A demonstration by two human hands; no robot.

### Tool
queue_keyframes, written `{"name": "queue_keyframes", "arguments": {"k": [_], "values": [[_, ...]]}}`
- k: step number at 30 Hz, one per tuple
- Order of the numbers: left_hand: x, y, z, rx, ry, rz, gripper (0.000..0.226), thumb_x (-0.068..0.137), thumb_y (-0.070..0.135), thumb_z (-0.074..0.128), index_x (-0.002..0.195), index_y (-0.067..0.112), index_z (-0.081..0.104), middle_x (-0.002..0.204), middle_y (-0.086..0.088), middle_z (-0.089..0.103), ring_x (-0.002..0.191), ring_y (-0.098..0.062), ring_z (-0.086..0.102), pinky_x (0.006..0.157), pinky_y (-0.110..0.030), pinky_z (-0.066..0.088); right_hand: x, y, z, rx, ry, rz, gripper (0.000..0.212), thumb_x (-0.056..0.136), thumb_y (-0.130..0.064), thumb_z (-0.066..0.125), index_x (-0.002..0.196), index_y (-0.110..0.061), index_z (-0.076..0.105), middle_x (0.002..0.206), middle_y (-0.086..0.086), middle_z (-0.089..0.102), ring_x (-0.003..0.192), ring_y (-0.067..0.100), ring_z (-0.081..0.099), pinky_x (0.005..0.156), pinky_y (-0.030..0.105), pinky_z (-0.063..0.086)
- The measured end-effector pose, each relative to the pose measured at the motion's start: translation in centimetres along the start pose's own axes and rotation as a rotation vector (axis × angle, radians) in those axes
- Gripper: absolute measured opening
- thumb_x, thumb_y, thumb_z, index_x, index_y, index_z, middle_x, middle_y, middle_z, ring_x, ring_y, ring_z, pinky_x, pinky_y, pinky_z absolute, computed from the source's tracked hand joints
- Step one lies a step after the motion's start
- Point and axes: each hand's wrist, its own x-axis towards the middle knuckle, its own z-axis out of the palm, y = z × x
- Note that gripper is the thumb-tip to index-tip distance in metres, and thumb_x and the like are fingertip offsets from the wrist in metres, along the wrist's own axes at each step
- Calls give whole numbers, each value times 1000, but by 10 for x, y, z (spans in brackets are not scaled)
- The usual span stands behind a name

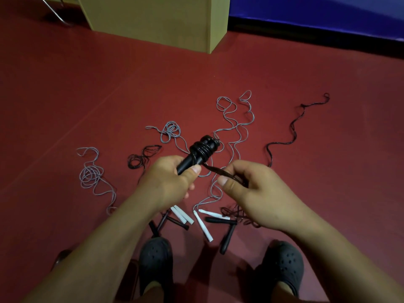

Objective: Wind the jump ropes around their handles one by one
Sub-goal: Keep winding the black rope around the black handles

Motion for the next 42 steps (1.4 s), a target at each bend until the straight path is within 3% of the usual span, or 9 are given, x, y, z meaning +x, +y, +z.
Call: {"name": "queue_keyframes", "arguments": {"k": [4, 9, 12, 16, 20, 25, 32, 36, 42], "values": [[-5, 1, 4, 139, -8, 14, 17, 93, 40, 62, 86, 26, 67, 70, 9, 74, 59, -15, 64, 71, -37, 55, -3, 5, 2, 35, 21, -77, 22, 95, -30, 60, 77, -17, 58, 57, -7, 45, 53, 6, 38, 52, 27, 35], [-6, 4, 14, 274, -60, 44, 21, 92, 40, 63, 87, 20, 67, 78, -2, 74, 68, -24, 67, 63, -38, 53, 0, 17, -1, 75, 74, -95, 19, 97, -24, 58, 78, -19, 60, 58, -10, 45, 55, 3, 39, 54, 24, 36], [-6, 3, 16, 269, -165, 50, 12, 92, 36, 64, 88, 26, 67, 74, 3, 74, 58, -13, 66, 49, -22, 47, 5, 23, -6, 74, 107, -68, 20, 97, -25, 58, 81, -17, 66, 54, -16, 50, 51, 2, 43, 52, 14, 33], [-3, 3, 18, 249, -265, 30, 12, 92, 36, 64, 82, 31, 66, 68, 7, 73, 50, -6, 58, 54, -23, 47, 13, 27, -5, 66, 114, -60, 23, 97, -30, 57, 82, -17, 70, 65, 4, 59, 59, 15, 50, 58, 32, 42], [2, 5, 19, 201, -262, 17, 18, 92, 32, 66, 74, 28, 65, 61, 5, 67, 43, -5, 52, 42, -13, 38, 20, 21, -4, 99, 52, -36, 24, 96, -30, 57, 80, -16, 69, 69, 16, 59, 59, 21, 50, 58, 38, 43], [6, -1, 16, 295, -318, 20, 19, 89, 38, 68, 81, 21, 67, 64, 2, 69, 52, -10, 57, 52, -22, 42, 25, 20, 0, 85, -48, 30, 28, 97, -30, 56, 78, -12, 66, 55, -9, 49, 50, 4, 41, 52, 24, 35], [-1, 1, 8, 383, -514, 84, 22, 88, 39, 69, 83, 18, 67, 78, -12, 67, 57, -10, 50, 58, -28, 41, 28, 23, -5, -129, 59, 53, 18, 86, -37, 70, 77, -22, 70, 63, -8, 67, 56, 2, 58, 58, 22, 47], [-4, 6, 7, 332, -566, 136, 21, 88, 37, 71, 84, 17, 66, 68, 0, 56, 58, -10, 47, 59, -29, 40, 29, 22, -16, 53, 19, 95, 14, 79, -29, 79, 80, -18, 71, 66, -3, 69, 58, 6, 59, 60, 27, 50], [-11, 13, 7, 187, -683, 211, 11, 92, 27, 69, 84, 19, 66, 60, 13, 51, 52, -4, 47, 54, -20, 38, 24, 21, -29, 390, 14, 84, 16, 70, -14, 77, 81, -9, 65, 62, -10, 58, 55, 0, 52, 55, 12, 44]]}}
